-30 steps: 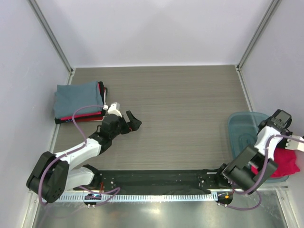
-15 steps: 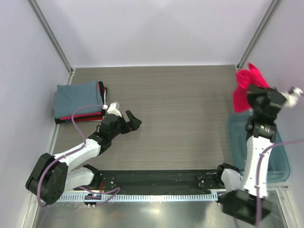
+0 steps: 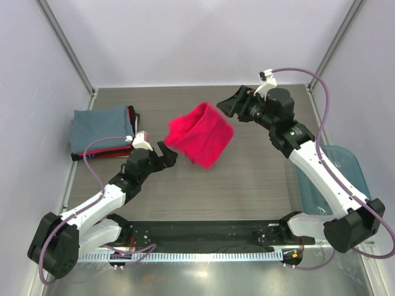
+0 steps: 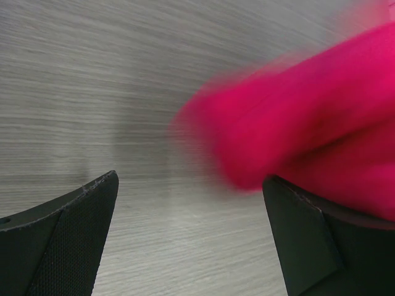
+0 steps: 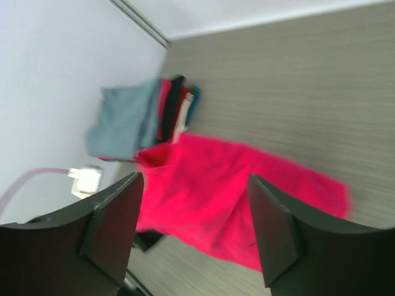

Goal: Fold and stack the t-shirts
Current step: Move the tshirt to the center of the board, then flatten the tshirt out

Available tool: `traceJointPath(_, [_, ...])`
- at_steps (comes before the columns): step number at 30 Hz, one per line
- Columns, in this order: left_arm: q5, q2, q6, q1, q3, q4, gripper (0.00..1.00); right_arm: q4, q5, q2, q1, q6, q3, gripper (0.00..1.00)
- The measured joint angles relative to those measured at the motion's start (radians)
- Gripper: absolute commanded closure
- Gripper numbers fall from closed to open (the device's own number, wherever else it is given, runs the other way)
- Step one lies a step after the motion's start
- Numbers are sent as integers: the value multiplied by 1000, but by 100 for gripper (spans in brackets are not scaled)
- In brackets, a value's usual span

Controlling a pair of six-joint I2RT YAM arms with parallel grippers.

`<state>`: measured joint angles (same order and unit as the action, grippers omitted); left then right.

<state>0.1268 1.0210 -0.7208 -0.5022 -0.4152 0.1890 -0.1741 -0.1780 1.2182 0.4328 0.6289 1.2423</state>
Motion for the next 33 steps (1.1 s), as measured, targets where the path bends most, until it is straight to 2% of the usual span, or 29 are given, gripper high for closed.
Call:
traceJointPath(2, [30, -10, 4, 0, -8, -24, 0, -31, 0, 29, 2, -42, -7, 19])
traceJointPath(7, [74, -34, 22, 0, -9, -54, 0, -70, 13, 37, 0, -90, -98, 16])
traceJointPath(10, [86, -37, 26, 0, -11, -64, 0, -50, -69, 44, 5, -87, -178, 12])
traceJointPath(13, [95, -37, 27, 0, -13, -72, 0, 11, -224, 87, 36, -73, -248, 5])
traceJointPath(14, [98, -37, 28, 0, -14, -75, 0, 40, -278, 104, 55, -69, -270, 0])
traceJointPath(18, [104, -35, 30, 0, -19, -79, 1, 151, -460, 160, 202, -91, -365, 0])
traceJointPath(22, [108, -33, 31, 0, -24, -79, 0, 187, -573, 158, 354, -209, -373, 0])
traceJointPath(27, [109, -33, 31, 0, -24, -84, 1, 204, -601, 114, 406, -336, -374, 0])
traceJointPath(33, [108, -33, 31, 0, -24, -88, 0, 179, -529, 71, 410, -436, -375, 0])
